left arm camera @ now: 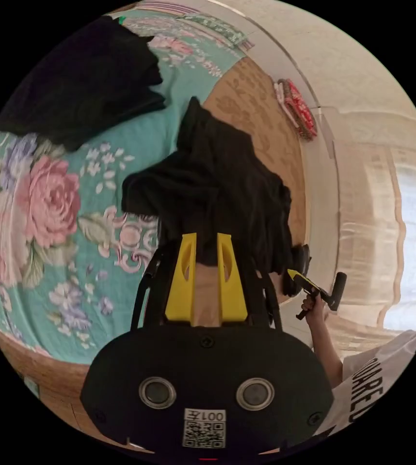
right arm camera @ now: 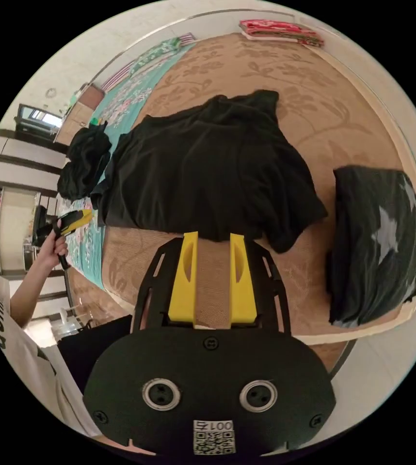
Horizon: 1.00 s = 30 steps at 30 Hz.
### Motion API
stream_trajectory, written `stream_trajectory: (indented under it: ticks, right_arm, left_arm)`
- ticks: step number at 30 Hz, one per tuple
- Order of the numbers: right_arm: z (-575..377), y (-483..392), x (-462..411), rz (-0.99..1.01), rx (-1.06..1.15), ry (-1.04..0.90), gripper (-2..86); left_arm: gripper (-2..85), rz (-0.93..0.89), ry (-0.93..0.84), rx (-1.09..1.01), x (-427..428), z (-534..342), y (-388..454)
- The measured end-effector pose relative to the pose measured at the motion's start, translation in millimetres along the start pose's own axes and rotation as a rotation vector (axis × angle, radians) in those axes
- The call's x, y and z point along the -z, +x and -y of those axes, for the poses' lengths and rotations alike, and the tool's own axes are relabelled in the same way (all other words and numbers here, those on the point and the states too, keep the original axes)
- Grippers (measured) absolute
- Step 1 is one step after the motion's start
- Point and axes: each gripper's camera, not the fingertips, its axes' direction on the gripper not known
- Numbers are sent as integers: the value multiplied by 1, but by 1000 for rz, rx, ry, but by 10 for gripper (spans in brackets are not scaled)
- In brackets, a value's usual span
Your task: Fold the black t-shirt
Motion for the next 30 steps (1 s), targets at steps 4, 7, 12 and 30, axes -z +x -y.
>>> stream_trajectory:
  ticks: [4,7,12,30]
  right_arm:
    - [-25,3,-8,94,-212,93,145]
    - [-14,-2,-13,110,-284,139,140]
    - [-1,-11,-9,169,-378,206,38]
    - [175,-162,257,448,185,818,8]
  left_arm:
    - [95,-120,-9,130,-29,-18,17]
    - [101,-1,19,140,-42,-12,43]
    - [0,78,76,154,-46,-13,83]
    - [-12,-346,709,-273,58,103,343]
